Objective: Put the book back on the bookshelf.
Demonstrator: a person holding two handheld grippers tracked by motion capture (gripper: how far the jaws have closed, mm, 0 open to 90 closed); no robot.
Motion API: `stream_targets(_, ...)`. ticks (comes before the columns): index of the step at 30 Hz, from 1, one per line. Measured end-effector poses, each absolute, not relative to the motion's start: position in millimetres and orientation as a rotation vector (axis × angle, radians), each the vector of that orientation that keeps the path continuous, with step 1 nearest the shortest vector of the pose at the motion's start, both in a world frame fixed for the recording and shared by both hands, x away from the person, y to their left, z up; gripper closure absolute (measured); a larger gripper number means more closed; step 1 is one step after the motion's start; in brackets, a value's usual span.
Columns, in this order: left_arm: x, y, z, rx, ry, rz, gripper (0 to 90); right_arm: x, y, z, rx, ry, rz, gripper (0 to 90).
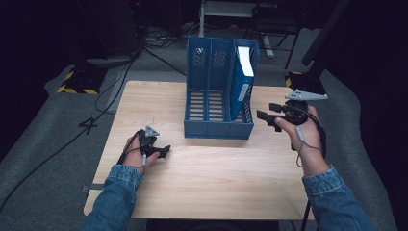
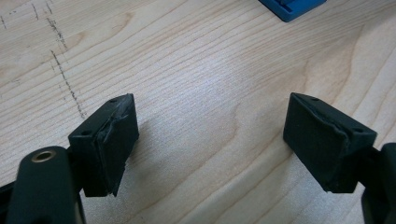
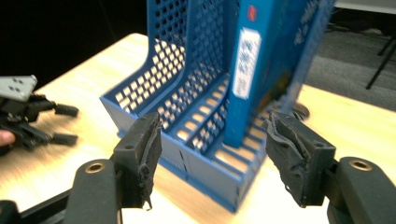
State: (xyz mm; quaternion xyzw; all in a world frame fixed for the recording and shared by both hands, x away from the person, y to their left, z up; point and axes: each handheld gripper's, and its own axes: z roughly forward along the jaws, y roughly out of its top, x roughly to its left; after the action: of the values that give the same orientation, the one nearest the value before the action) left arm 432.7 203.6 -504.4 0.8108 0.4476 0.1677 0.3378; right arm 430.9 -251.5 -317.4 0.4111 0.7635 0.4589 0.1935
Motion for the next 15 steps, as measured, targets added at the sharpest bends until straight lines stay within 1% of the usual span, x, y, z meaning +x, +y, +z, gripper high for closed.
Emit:
stream_targets(9,433.5,203.8,-504.2,2.118,1.16,0.442,18.4,411.6,-283.0,-347.4,1.201,2.15,1.234,35.3)
stream_targets(15,433.9,203.6,-504.2,2.117,1.162,0.443,18.3,402.4,-296.4,-371.0,1.234,2.198,1.185,35.1)
